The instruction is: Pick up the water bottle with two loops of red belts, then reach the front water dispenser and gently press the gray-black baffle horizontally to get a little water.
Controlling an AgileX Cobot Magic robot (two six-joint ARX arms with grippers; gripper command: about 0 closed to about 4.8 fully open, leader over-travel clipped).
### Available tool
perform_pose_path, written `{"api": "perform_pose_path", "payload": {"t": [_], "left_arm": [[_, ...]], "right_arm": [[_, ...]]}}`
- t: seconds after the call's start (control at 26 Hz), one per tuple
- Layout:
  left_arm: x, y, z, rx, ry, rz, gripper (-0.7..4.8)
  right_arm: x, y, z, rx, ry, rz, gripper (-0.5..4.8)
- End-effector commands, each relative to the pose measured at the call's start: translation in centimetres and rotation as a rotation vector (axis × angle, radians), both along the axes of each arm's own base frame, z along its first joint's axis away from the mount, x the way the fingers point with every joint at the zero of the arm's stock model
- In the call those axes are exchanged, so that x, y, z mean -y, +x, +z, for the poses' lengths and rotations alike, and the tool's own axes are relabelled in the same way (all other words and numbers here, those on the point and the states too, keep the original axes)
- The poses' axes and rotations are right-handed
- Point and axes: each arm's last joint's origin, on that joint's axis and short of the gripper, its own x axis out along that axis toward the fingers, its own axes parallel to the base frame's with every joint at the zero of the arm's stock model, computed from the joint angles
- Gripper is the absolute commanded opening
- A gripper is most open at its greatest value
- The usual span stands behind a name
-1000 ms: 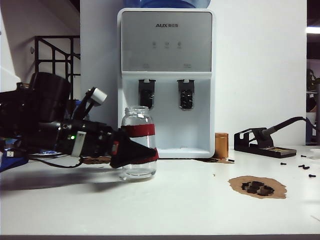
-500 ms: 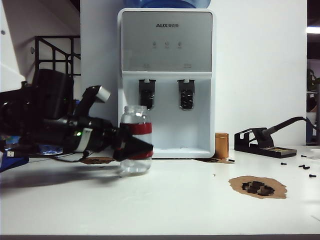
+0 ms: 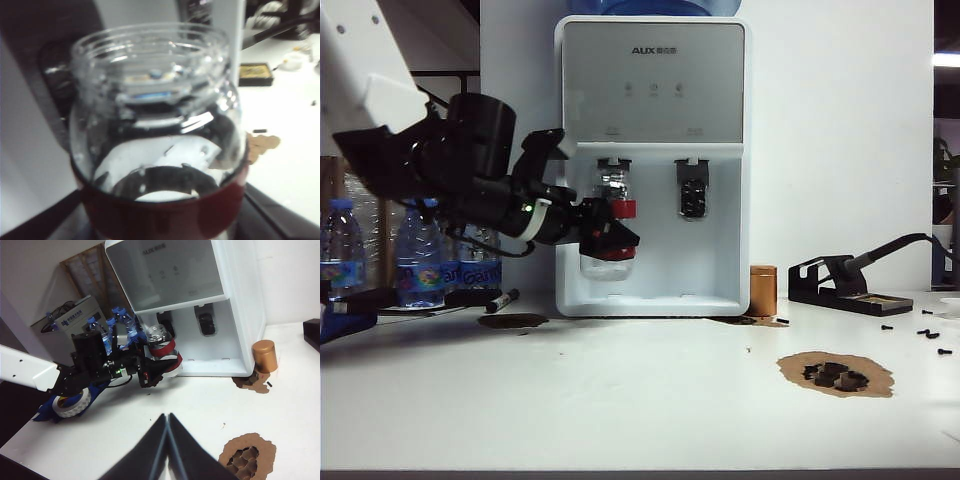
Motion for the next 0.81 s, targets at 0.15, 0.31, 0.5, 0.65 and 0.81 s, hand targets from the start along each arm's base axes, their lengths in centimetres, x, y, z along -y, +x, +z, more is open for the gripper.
{"api": "perform_pose_path", "payload": {"t": [0.15,0.31,0.5,0.65,0.81], "left_arm": [[0.4,1.4,1.3,0.025,-0.001,0.044,-0.05],[0.5,2.0,1.4,0.036,0.0,0.066,-0.05],[0.8,3.4,1.3,0.027,0.015,0.116,-0.05],[0.8,3.9,1.1,0.021,0.018,0.121,-0.05],[0.4,4.0,1.2,0.013,0.005,0.135,-0.05]], "right_arm": [[0.0,0.5,0.7,0.051,0.004,0.008,-0.03],[-0.1,0.6,0.8,0.053,0.006,0.008,-0.03],[-0.1,0.6,1.2,0.087,0.032,0.022,-0.03],[-0.1,0.6,1.3,0.09,0.038,0.023,-0.03],[-0.1,0.6,1.4,0.096,0.038,0.026,-0.03]]}}
